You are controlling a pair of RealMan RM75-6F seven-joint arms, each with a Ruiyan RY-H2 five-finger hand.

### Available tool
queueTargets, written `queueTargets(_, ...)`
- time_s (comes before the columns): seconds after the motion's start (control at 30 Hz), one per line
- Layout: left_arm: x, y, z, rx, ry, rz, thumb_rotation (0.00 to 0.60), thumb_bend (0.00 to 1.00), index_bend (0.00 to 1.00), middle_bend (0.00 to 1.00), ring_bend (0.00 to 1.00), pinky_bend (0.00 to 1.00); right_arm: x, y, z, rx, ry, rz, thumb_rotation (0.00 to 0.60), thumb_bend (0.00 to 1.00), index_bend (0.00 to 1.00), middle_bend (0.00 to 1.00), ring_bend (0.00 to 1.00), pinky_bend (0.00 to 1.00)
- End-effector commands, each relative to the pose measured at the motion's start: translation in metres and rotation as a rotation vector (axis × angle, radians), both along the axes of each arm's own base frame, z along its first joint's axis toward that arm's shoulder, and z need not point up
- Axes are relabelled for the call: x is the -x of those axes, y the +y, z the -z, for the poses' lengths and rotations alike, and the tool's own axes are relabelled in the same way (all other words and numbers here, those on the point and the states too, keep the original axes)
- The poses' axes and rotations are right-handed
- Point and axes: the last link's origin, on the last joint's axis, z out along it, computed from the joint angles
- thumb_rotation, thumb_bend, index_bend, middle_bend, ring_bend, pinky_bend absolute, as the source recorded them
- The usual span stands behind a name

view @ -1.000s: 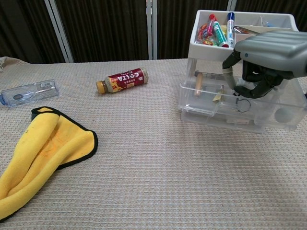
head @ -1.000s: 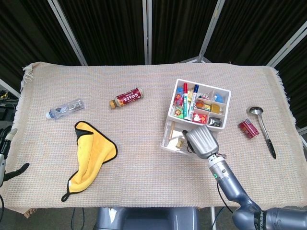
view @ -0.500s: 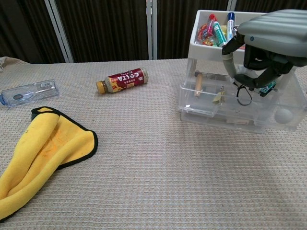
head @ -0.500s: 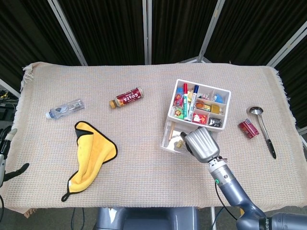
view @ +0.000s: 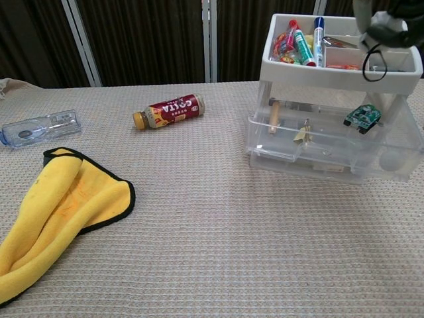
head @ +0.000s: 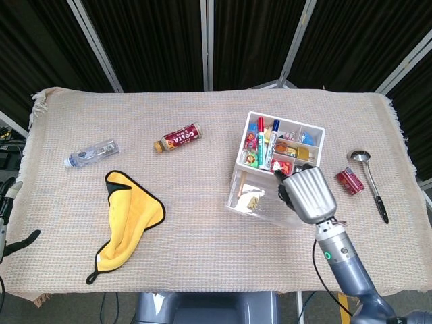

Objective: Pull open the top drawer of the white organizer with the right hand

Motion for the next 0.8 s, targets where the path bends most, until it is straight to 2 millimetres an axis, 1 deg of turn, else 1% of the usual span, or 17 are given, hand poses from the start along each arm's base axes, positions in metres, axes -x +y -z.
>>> queueTargets(0.03,0.000,0.000,0.000,0.001,0.001,0.001,0.600,0.08,0.00,0.00,0.00,0.00,0.013,-0.003,-0.025,0.074,-0.026,0.039,0.600,0.40,0.60,1.00,1.00,0.68)
queueTargets(0.1,0.000,0.000,0.000,0.000,0.001,0.001,0.600,0.08,0.00,0.00,0.00,0.00,0.025,-0.006,-0.038,0.122,-0.029,0.072,0.600,0.40,0.60,1.00,1.00,0.68)
queueTargets(0.17,-0.001,-0.001,0.000,-0.001,0.002,0.002,0.600,0.08,0.00,0.00,0.00,0.00,0.042,-0.009,-0.051,0.162,-0.046,0.126,0.600,0.40,0.60,1.00,1.00,0.68)
queueTargets(0.2,-0.001,-0.001,0.000,0.000,0.002,0.003,0.600,0.08,0.00,0.00,0.00,0.00,0.047,-0.010,-0.054,0.170,-0.052,0.141,0.600,0.40,0.60,1.00,1.00,0.68)
queueTargets(0.27,-0.001,-0.001,0.001,0.000,0.004,0.002,0.600,0.08,0.00,0.00,0.00,0.00,0.068,-0.014,-0.063,0.181,-0.066,0.189,0.600,0.40,0.60,1.00,1.00,0.68)
queueTargets(0.3,-0.002,-0.001,0.001,0.000,0.005,0.002,0.600,0.08,0.00,0.00,0.00,0.00,0.084,-0.015,-0.066,0.187,-0.063,0.230,0.600,0.40,0.60,1.00,1.00,0.68)
queueTargets(0.33,-0.002,-0.001,0.001,0.000,0.006,0.002,0.600,0.08,0.00,0.00,0.00,0.00,0.094,-0.016,-0.068,0.188,-0.063,0.251,0.600,0.40,0.60,1.00,1.00,0.68)
queueTargets(0.4,-0.002,-0.001,0.001,0.000,0.007,0.001,0.600,0.08,0.00,0.00,0.00,0.00,0.105,-0.016,-0.069,0.188,-0.066,0.276,0.600,0.40,0.60,1.00,1.00,0.68)
queueTargets(0.43,-0.002,-0.001,0.001,0.001,0.008,0.000,0.600,0.08,0.00,0.00,0.00,0.00,0.115,-0.016,-0.069,0.187,-0.074,0.302,0.600,0.40,0.60,1.00,1.00,0.68)
queueTargets(0.5,-0.002,-0.001,0.003,0.005,0.013,0.000,0.600,0.08,0.00,0.00,0.00,0.00,0.141,-0.015,-0.068,0.179,-0.097,0.369,0.600,0.40,0.60,1.00,1.00,0.68)
queueTargets(0.53,-0.002,-0.001,0.003,0.006,0.014,0.000,0.600,0.08,0.00,0.00,0.00,0.00,0.146,-0.015,-0.067,0.176,-0.103,0.378,0.600,0.40,0.60,1.00,1.00,0.68)
queueTargets(0.63,-0.002,0.000,0.004,0.011,0.017,-0.003,0.600,0.08,0.00,0.00,0.00,0.00,0.170,-0.013,-0.062,0.161,-0.122,0.427,0.600,0.40,0.59,1.00,1.00,0.68)
queueTargets(0.73,-0.002,0.000,0.005,0.011,0.018,-0.005,0.600,0.08,0.00,0.00,0.00,0.00,0.185,-0.010,-0.055,0.153,-0.143,0.448,0.600,0.39,0.59,1.00,1.00,0.68)
queueTargets(0.8,-0.002,0.000,0.005,0.012,0.019,-0.005,0.600,0.08,0.00,0.00,0.00,0.00,0.192,-0.009,-0.051,0.144,-0.157,0.458,0.600,0.39,0.59,1.00,1.00,0.68)
